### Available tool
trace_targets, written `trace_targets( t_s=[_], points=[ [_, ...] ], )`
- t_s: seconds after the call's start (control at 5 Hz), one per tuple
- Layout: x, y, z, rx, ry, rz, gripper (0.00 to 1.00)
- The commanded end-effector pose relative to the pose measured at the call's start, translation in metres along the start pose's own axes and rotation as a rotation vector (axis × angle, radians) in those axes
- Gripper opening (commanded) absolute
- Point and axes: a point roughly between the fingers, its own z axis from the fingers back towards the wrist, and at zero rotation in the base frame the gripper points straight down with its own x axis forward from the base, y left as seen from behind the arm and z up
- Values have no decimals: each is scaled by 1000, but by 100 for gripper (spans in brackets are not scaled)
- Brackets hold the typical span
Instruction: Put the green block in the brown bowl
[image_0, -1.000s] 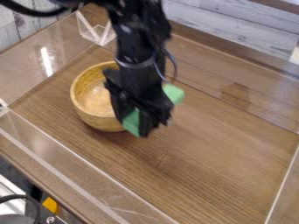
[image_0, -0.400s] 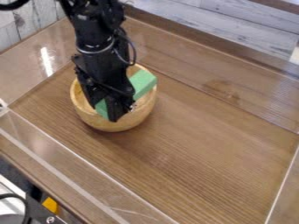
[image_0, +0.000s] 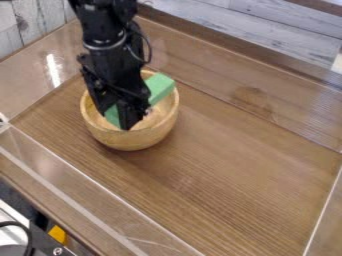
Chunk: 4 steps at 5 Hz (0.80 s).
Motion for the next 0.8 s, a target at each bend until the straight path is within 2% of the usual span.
trace_targets(
  t_s=[0.0,0.6],
  points=[
    [12,2,4,23,-45,67,0],
    [30,-10,-17,41,-52,212,0]
  ],
)
